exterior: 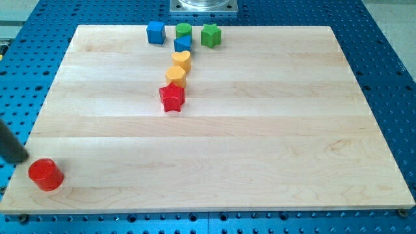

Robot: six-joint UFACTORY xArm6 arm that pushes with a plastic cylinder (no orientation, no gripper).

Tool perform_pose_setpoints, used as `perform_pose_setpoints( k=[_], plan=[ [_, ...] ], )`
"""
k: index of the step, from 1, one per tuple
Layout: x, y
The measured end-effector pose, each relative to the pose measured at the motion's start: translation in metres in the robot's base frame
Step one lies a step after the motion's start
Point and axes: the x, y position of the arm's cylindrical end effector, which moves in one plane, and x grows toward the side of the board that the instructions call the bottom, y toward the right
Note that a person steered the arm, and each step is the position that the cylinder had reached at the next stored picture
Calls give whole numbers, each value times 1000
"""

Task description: Move the red circle to the bottom left of the red star

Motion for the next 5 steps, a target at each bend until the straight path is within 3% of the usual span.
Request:
perform_pose_setpoints(
  k=[1,2,3,5],
  plan=[
    [43,12],
    [25,80],
    [-20,149],
    [17,60]
  ],
)
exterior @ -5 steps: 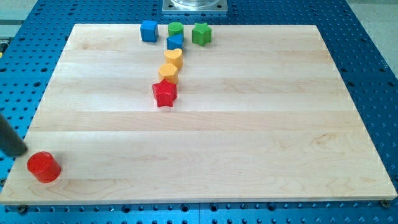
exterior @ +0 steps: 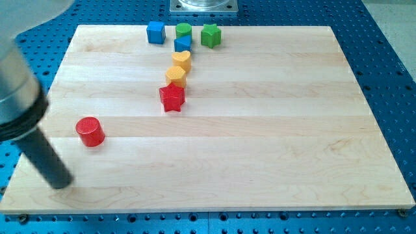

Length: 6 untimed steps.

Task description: Move the red circle to the bottom left of the red star

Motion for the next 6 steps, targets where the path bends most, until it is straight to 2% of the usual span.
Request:
perform_pose_setpoints(
  k=[1,2,3,4,5,6],
  plan=[
    [-47,1],
    [-55,14],
    [-58,80],
    [-54,13],
    [-71,16],
    [-87,60]
  ],
)
